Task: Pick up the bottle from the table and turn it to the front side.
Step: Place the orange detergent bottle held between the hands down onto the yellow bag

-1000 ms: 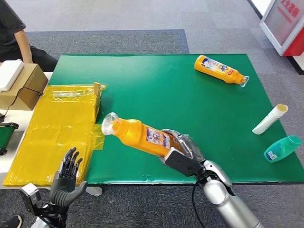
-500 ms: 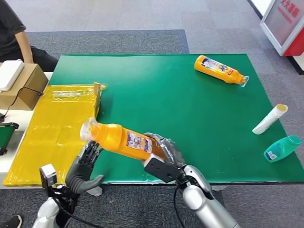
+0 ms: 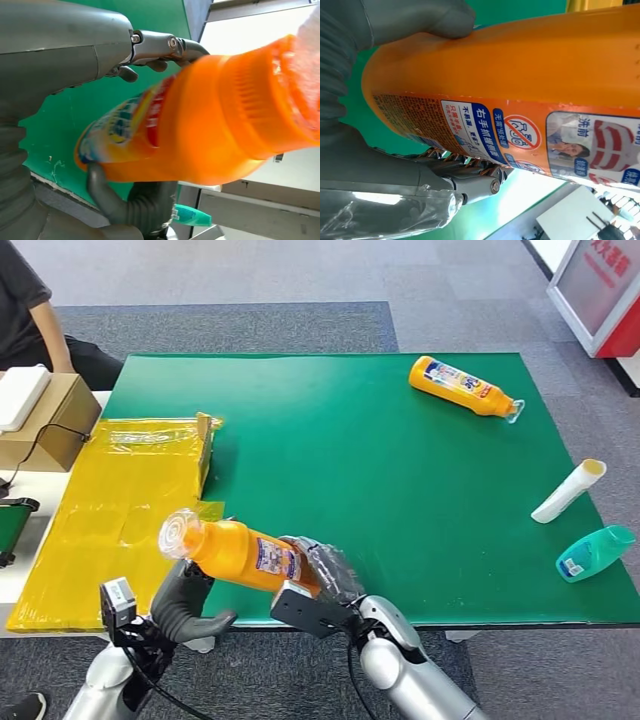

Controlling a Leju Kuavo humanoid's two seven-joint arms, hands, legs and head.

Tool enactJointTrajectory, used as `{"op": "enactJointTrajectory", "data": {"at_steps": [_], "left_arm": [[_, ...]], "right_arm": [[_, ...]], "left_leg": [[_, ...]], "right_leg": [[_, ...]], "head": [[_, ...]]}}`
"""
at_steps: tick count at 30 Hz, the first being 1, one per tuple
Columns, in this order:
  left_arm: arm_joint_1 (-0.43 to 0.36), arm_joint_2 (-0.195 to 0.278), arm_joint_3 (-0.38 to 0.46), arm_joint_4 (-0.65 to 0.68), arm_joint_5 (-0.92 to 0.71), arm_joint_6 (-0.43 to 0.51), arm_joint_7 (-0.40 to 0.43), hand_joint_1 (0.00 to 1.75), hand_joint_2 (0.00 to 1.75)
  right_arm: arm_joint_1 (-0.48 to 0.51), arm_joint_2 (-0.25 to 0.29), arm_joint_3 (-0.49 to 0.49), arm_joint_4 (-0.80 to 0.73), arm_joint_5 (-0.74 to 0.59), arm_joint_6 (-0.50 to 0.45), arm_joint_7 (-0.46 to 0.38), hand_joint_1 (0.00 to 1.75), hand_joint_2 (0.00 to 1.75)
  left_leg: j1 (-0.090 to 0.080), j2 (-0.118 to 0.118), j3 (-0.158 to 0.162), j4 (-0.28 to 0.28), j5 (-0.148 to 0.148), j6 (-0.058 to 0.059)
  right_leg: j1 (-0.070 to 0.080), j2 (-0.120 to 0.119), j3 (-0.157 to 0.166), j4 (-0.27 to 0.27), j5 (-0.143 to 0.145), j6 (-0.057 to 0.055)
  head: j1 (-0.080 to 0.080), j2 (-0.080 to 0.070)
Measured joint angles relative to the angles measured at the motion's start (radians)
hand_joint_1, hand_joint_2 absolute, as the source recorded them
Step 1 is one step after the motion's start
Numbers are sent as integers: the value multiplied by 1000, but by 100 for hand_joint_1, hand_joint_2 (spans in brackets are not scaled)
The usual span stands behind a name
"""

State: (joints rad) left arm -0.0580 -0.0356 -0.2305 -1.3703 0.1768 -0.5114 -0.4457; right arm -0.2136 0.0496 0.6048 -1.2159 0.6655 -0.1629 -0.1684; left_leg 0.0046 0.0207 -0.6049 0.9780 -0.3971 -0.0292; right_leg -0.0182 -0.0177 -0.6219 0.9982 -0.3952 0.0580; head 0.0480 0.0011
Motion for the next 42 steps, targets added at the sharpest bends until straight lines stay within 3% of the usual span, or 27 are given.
{"op": "enactJointTrajectory", "data": {"at_steps": [8, 15, 17, 18, 22, 25, 27, 29, 31, 42], "left_arm": [[2, -7, 6, -32, 20, 83, 6, 0, 175], [4, -10, 8, -38, -1, 72, 8, 2, 175], [5, -10, 6, -38, -10, 66, 4, 12, 175], [6, -10, 4, -38, -13, 63, 3, 20, 175], [7, -8, -7, -38, -27, 58, -1, 148, 175], [7, -6, -10, -40, -31, 58, -2, 175, 175], [7, -4, -11, -43, -32, 59, -2, 175, 175], [7, -2, -11, -46, -33, 59, -2, 175, 175], [7, -1, -11, -50, -33, 60, -3, 175, 175], [24, 7, -12, -93, -148, 175, 0, 175, 175]], "right_arm": [[18, 0, 19, 5, -6, 2, 8, 175, 175], [24, 0, 28, 5, -11, 4, 8, 175, 175], [24, 0, 28, 5, -13, 5, 8, 175, 175], [24, 0, 28, 5, -13, 5, 8, 175, 175], [23, 0, 28, 5, -17, 5, 8, 175, 175], [23, 0, 28, 4, -19, 4, 8, 174, 175], [23, 0, 28, 4, -21, 4, 9, 159, 175], [23, 0, 29, 4, -22, 4, 9, 76, 175], [24, 0, 30, 4, -22, 2, 12, 4, 175], [27, 0, 5, -8, -29, -24, 26, 0, 175]], "left_leg": [[0, 0, 0, 0, 0, 0], [0, 0, 0, 0, 0, 0], [0, 0, 0, 0, 0, 0], [0, 0, 0, 0, 0, 0], [0, 0, 0, 0, 0, 0], [0, 0, 0, 0, 0, 0], [0, 0, 0, 0, 0, 0], [0, 0, 0, 0, 0, 0], [0, 0, 0, 0, 0, 0], [0, 0, 0, 0, 0, 0]], "right_leg": [[0, 0, 0, 0, 0, 0], [0, 0, 0, 0, 0, 0], [0, 0, 0, 0, 0, 0], [0, 0, 0, 0, 0, 0], [0, 0, 0, 0, 0, 0], [0, 0, 0, 0, 0, 0], [0, 0, 0, 0, 0, 0], [0, 0, 0, 0, 0, 0], [0, 0, 0, 0, 0, 0], [0, 0, 0, 0, 0, 0]], "head": [[0, 0], [0, 0], [0, 0], [0, 0], [0, 0], [0, 0], [0, 0], [0, 0], [0, 0], [0, 0]]}}
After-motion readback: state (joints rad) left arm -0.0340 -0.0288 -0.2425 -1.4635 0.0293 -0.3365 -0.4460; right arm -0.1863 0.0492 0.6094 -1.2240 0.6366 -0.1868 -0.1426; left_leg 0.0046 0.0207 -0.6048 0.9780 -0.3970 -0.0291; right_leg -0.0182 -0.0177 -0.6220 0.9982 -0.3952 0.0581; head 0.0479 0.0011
